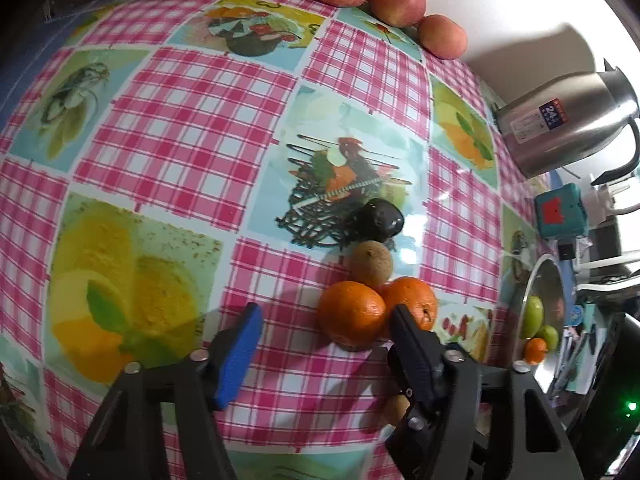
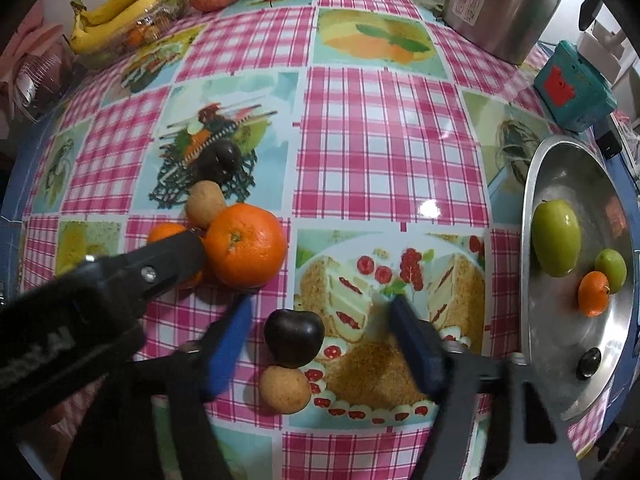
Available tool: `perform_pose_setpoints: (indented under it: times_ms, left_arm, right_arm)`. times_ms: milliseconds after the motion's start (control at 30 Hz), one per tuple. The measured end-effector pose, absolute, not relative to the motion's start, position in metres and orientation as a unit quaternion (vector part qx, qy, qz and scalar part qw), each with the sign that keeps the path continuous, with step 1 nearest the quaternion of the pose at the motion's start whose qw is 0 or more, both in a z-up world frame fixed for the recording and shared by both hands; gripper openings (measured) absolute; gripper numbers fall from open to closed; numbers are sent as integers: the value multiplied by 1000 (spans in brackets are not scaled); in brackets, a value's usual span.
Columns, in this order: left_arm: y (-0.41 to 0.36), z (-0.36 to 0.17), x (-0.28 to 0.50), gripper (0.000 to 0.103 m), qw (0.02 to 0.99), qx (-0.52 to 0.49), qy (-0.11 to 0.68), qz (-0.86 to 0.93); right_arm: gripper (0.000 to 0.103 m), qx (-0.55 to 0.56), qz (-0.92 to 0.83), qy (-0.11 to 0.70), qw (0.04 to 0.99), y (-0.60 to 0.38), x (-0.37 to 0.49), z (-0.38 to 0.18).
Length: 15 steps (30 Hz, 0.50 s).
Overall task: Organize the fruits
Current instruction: 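Grasp a tangerine with the left tool while the right tool grasps a black plum, then carry the tangerine and black plum over the steel bowl with both tools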
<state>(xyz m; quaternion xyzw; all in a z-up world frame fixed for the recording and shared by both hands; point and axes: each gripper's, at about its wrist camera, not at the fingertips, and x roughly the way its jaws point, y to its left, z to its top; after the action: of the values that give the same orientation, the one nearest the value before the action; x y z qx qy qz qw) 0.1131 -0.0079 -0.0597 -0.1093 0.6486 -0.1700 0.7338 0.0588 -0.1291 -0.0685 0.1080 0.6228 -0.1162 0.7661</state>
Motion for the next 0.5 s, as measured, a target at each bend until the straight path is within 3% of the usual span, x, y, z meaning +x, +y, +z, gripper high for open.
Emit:
perform_pose_setpoints:
  times_ms: [100, 200, 500]
  left_arm:
    - [-8, -60, 113, 53, 729, -122, 650, -179]
    - [-9, -58, 112, 44, 727, -126, 648, -188]
    - [-11, -58, 112, 38, 727, -124, 647, -194]
  right_arm:
    - [40, 127, -101, 618, 769, -131, 57, -63]
    - [29, 146, -86, 618, 768, -133, 56, -59]
    - [29, 163, -78, 618, 765, -138, 52, -56]
